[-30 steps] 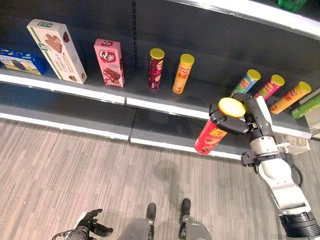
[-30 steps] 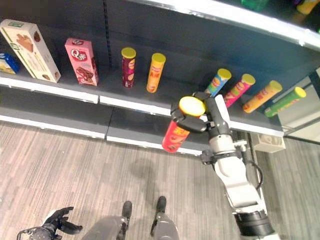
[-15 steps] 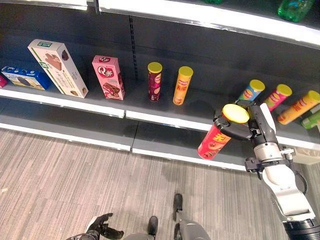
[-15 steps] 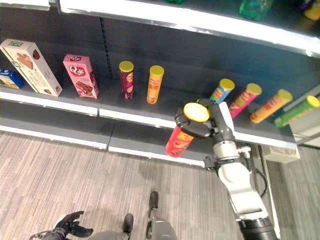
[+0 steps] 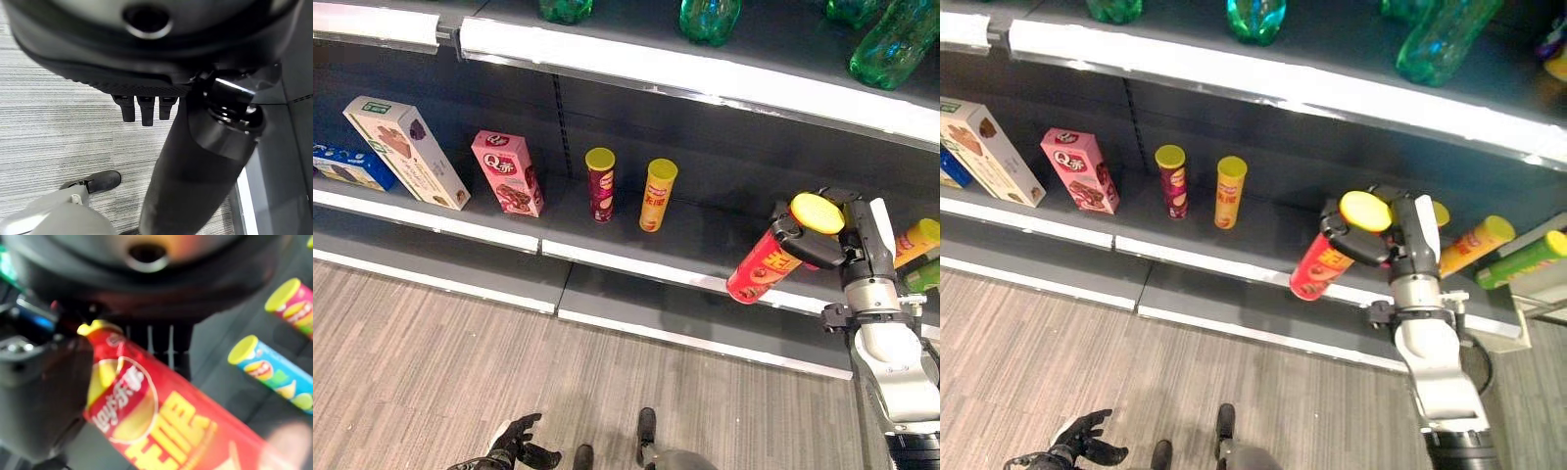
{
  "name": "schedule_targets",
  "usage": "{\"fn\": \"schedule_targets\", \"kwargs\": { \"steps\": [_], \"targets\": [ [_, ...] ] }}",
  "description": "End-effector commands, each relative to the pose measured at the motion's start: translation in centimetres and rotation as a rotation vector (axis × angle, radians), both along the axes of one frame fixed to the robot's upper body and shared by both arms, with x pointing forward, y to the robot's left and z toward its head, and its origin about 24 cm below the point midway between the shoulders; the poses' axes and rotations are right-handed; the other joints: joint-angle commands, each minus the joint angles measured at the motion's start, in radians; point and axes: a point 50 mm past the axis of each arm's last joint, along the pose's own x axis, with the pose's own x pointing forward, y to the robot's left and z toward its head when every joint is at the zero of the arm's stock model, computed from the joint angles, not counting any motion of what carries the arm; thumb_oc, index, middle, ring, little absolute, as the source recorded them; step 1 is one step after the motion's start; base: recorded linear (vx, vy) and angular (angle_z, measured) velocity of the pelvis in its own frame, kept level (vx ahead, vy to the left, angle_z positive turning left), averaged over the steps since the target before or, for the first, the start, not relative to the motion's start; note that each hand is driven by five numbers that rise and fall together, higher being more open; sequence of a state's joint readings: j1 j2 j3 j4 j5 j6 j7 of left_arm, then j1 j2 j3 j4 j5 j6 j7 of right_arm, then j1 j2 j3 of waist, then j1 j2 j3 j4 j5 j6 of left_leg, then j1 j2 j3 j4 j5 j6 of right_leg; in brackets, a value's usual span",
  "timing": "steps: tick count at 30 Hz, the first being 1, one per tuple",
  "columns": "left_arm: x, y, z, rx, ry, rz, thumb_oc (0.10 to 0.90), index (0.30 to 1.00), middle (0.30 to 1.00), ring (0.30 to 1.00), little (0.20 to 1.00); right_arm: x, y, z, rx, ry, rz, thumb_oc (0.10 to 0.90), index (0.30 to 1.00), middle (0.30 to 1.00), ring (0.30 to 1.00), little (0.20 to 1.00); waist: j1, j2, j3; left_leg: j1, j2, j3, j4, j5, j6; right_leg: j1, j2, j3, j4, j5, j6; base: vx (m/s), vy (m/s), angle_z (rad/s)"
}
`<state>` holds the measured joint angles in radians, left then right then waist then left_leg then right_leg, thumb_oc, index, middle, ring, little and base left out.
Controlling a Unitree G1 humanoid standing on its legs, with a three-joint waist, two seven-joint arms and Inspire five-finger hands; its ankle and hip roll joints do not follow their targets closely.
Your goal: Put the goods on the table back onto the shelves and tidy them up.
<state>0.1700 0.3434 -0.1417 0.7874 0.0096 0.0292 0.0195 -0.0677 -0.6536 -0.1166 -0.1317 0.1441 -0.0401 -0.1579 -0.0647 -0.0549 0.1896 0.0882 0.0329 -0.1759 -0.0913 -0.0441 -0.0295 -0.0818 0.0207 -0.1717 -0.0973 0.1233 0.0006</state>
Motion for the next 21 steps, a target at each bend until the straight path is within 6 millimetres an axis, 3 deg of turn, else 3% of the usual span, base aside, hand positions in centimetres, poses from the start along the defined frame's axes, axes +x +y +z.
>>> {"fn": "schedule_targets", "kwargs": {
  "steps": [1,5,6,8,9,10,11,12,13,16,17,18,21],
  "targets": [
    [-0.1,1.7,0.5,0.076,-0.007,-0.008,0.800,0.900,0.900,0.900,0.900,-1.2,0.2,6.9,-0.025,-0.378,0.013,0.400,0.300,0.300,0.300,0.300,0.039,0.010,-0.054,0.057,0.059,0.022,0.004,-0.109,-0.021,-0.017,-0.043,0.010,0.018,-0.066,0.119,0.06,-0.056,0.02],
    [0.0,1.5,0.5,0.076,-0.018,-0.003,0.800,0.900,0.900,0.900,0.900,-1.0,0.5,6.6,-0.072,-0.379,-0.022,0.400,0.300,0.300,0.300,0.300,0.037,0.019,-0.051,0.055,0.067,0.028,0.004,-0.112,-0.024,-0.020,-0.035,0.013,0.013,-0.077,0.113,0.03,-0.047,-0.03],
    [-0.1,1.5,0.6,0.085,-0.026,0.001,0.800,0.900,0.900,0.900,0.900,-0.5,1.0,6.0,-0.110,-0.359,-0.030,0.400,0.300,0.300,0.300,0.300,0.048,0.024,-0.029,0.018,0.071,0.048,0.116,-0.087,-0.027,-0.007,-0.028,0.021,0.012,-0.088,0.101,0.00,-0.063,-0.02],
    [-0.1,1.6,0.6,0.085,-0.026,0.002,0.800,0.900,0.900,0.900,0.900,-0.5,1.0,6.0,-0.109,-0.360,-0.030,0.400,0.300,0.300,0.300,0.300,0.046,0.023,-0.030,0.006,0.069,0.046,0.136,-0.097,-0.027,-0.009,-0.030,0.021,0.013,-0.088,0.101,-0.06,-0.073,-0.03],
    [0.3,1.6,0.9,0.075,-0.050,0.013,0.800,0.900,0.900,0.900,0.900,-0.1,1.4,6.0,-0.089,-0.369,-0.027,0.400,0.300,0.300,0.300,0.300,0.084,0.009,0.044,-0.156,0.021,0.023,0.454,-0.032,-0.022,0.042,-0.030,0.034,0.015,-0.108,0.070,-0.20,-0.101,0.05],
    [0.9,1.8,1.2,0.076,-0.074,0.028,0.800,0.900,0.900,0.900,0.900,0.3,1.3,6.3,-0.073,-0.382,-0.038,0.400,0.300,0.300,0.300,0.300,0.089,-0.003,0.077,-0.267,-0.013,0.002,0.537,-0.003,-0.011,0.041,-0.052,0.033,0.019,-0.108,0.068,-0.13,0.023,0.23],
    [1.6,1.7,1.4,0.071,-0.090,0.030,0.800,0.900,0.900,0.900,0.900,1.1,1.1,7.0,-0.054,-0.399,-0.057,0.400,0.300,0.300,0.300,0.300,0.099,-0.017,0.087,-0.399,-0.027,-0.008,0.381,-0.028,-0.006,0.043,-0.078,0.042,0.015,-0.111,0.093,0.06,0.263,0.10],
    [1.5,2.1,1.5,0.075,-0.091,0.029,0.800,0.900,0.900,0.900,0.900,1.5,1.3,7.2,-0.056,-0.400,-0.050,0.400,0.300,0.300,0.300,0.300,0.130,0.002,0.085,-0.468,-0.014,-0.059,0.222,0.079,-0.026,0.056,-0.065,0.064,0.010,-0.128,0.099,0.27,0.364,0.34],
    [1.0,2.3,1.3,0.090,-0.065,0.033,0.800,0.900,0.900,0.900,0.900,1.9,1.1,6.9,-0.066,-0.381,-0.076,0.400,0.300,0.300,0.300,0.300,0.147,0.012,0.075,-0.481,0.006,-0.077,0.096,0.141,-0.041,0.079,-0.052,0.090,0.010,-0.156,0.099,0.21,0.236,0.21],
    [1.0,2.3,1.3,0.090,-0.065,0.033,0.800,0.900,0.900,0.900,0.900,1.9,1.1,6.9,-0.066,-0.381,-0.077,0.400,0.300,0.300,0.300,0.300,0.151,0.012,0.076,-0.473,0.010,-0.074,0.081,0.149,-0.042,0.079,-0.051,0.093,0.010,-0.156,0.098,0.10,0.119,-0.79],
    [-0.1,2.2,0.9,0.072,-0.046,0.072,0.800,0.900,0.900,0.900,0.900,1.8,2.0,7.1,-0.101,-0.381,-0.032,0.400,0.300,0.300,0.300,0.300,0.155,0.037,0.052,-0.399,0.021,-0.074,0.052,0.154,-0.046,0.091,-0.059,0.120,0.017,-0.162,0.111,0.24,0.501,-1.20],
    [0.2,2.3,1.0,0.072,-0.063,0.085,0.800,0.900,0.900,0.900,0.900,2.1,2.5,7.4,-0.109,-0.396,-0.032,0.400,0.300,0.300,0.300,0.300,0.174,0.037,0.047,-0.362,0.012,-0.030,0.023,0.158,-0.038,0.081,-0.089,0.152,0.015,-0.154,0.124,0.25,0.554,-0.88],
    [0.4,2.4,1.1,0.069,-0.073,0.106,0.800,0.900,0.900,0.900,0.900,2.3,3.1,7.7,-0.111,-0.404,-0.018,0.400,0.300,0.300,0.300,0.300,0.181,0.036,0.049,-0.349,0.001,0.001,0.020,0.151,-0.024,0.069,-0.119,0.166,0.016,-0.147,0.135,0.06,0.212,-1.09]
  ]
}}
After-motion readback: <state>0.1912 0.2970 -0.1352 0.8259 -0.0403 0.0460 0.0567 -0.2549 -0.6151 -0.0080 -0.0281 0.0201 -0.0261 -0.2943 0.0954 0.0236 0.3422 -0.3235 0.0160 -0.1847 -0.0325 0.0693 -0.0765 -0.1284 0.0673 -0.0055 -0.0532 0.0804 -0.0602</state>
